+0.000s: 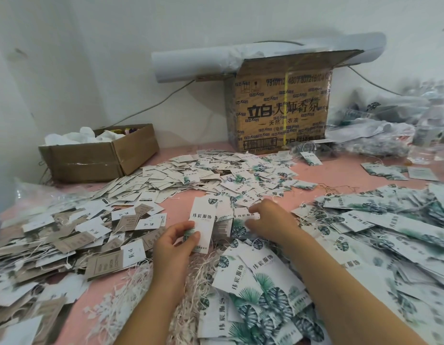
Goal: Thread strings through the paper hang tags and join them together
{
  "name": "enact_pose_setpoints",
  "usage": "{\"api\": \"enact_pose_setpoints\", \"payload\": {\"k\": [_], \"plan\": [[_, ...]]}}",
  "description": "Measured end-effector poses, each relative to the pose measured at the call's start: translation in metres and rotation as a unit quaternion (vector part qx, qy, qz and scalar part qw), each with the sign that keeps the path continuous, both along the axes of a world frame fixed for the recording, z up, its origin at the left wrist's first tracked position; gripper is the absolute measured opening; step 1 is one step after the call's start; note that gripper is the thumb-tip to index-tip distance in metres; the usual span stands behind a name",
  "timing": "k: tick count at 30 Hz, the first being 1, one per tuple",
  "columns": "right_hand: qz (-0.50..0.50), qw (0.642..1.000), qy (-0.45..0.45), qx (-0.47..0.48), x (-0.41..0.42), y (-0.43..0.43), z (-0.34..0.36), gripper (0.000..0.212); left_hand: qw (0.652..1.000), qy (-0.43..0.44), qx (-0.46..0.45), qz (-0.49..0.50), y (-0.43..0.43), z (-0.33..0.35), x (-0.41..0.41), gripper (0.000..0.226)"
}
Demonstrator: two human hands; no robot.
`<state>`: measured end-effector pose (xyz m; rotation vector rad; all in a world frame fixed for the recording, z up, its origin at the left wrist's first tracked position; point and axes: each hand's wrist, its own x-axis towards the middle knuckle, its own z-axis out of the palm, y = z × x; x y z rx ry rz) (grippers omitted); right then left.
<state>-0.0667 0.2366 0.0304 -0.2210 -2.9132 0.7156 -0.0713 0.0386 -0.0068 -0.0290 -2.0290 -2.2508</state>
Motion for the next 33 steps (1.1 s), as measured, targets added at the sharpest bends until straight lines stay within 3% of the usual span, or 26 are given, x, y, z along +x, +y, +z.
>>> {"api": "enact_pose_setpoints", "payload": {"k": [2, 5, 15, 19, 21, 28, 30, 33], "plan": [[-0.015, 0.997, -0.028, 0.072, 0.000, -0.002, -0.004, 0.043, 1.000, 0.003, 0.001, -0.002, 0.000, 0.000, 0.000, 0.025], [-0.048, 0.993, -0.031, 0.100, 0.000, -0.004, -0.006, 0.051, 1.000, 0.004, 0.006, -0.004, 0.001, 0.001, 0.001, 0.025], [-0.102, 0.995, -0.016, 0.012, -0.002, -0.003, -0.003, 0.049, 1.000, 0.019, 0.006, -0.013, 0.000, 0.002, 0.001, 0.033], [-0.112, 0.993, -0.011, -0.046, -0.005, -0.001, -0.001, 0.037, 1.000, 0.016, 0.002, -0.010, 0.001, 0.002, 0.000, 0.053], [-0.101, 0.987, -0.009, -0.121, -0.004, 0.001, 0.001, 0.026, 1.000, 0.014, 0.001, -0.006, 0.000, 0.001, 0.000, 0.058], [0.001, 0.927, 0.010, -0.375, 0.011, 0.012, 0.031, 0.026, 1.000, 0.007, -0.027, -0.004, 0.000, 0.007, 0.002, 0.055], [0.063, 0.915, -0.002, -0.399, 0.014, 0.003, 0.037, 0.026, 0.999, 0.015, -0.037, -0.009, 0.001, 0.013, 0.004, 0.053], [0.106, 0.931, -0.017, -0.349, 0.016, -0.014, 0.041, 0.024, 0.998, 0.040, -0.032, -0.022, 0.004, 0.026, 0.008, 0.034]]}}
